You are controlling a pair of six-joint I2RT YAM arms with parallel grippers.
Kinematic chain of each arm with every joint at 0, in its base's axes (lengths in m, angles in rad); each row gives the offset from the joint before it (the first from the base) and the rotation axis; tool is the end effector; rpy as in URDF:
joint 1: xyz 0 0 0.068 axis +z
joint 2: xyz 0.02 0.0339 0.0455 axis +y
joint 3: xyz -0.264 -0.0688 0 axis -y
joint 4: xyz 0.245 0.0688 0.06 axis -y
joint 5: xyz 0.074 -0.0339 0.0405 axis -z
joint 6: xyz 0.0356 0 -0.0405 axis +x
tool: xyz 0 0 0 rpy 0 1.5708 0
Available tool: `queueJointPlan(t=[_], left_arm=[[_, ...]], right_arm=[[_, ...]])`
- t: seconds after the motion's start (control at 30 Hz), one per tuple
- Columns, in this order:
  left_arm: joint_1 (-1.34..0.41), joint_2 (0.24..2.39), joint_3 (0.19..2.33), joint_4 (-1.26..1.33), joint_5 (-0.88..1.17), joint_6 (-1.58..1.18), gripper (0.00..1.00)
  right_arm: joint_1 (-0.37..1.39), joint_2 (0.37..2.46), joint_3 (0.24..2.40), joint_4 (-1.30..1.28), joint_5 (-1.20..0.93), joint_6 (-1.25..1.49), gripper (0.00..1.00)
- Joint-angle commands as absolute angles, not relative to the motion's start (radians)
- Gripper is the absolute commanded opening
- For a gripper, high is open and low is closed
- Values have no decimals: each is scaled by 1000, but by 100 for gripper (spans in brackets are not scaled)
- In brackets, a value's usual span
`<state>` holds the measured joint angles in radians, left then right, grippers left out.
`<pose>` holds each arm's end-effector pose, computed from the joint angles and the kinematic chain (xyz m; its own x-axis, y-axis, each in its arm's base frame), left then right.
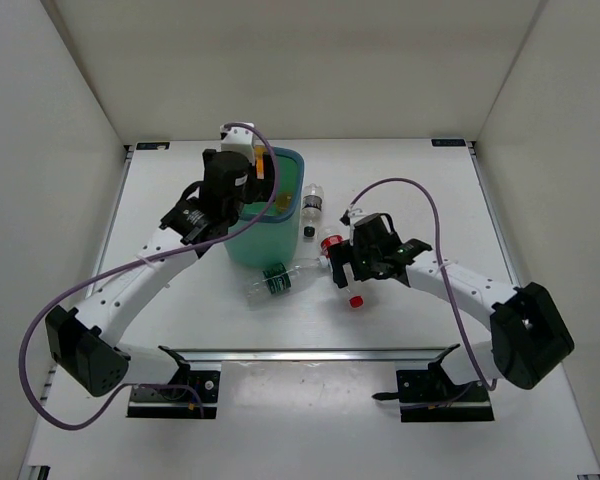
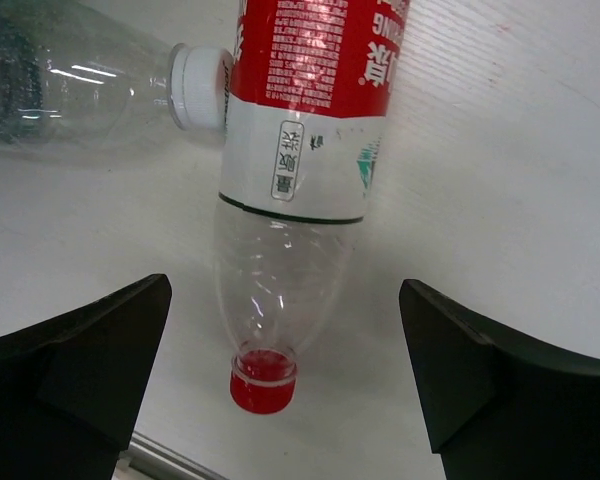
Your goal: Put the plastic bottles in the bin
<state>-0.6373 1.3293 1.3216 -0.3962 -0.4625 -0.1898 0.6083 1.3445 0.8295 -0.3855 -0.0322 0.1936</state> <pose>0.2503 -0.1655 0.3863 -0.3484 0.0479 -0.9361 0.1395 0.9902 -0.0013 0.2222 0.1562 0.2164 -0.7441 -0.2839 -0.6048 -0.4529 0.8798 0.1443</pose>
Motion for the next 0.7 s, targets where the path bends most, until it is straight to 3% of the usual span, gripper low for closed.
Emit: queueJointPlan(t=[0.0,0.1,0.2,0.33,0.53,0.67], left_arm=[[-609,1287,1364,-373,-419,-225,98],[-655,1282,1417,-405,-420,-192,99],[-673,1261,1468,-501,-277,-202,98],[-719,1143,1370,-580,-121,-235,99],[-701,948,1119,-782,101,-279,99],[-684,778,967,-885,38,-363,98]], right_arm=[[623,1393,828,-296,0,167,94],[615,1442,842,-279,32,170,89],[604,1460,841,-262,34,186,86],[592,1483,836,-226,14,206,82],[568,1442,805,-209,-55,239,40],[532,1340,821,-280,-52,233,26]])
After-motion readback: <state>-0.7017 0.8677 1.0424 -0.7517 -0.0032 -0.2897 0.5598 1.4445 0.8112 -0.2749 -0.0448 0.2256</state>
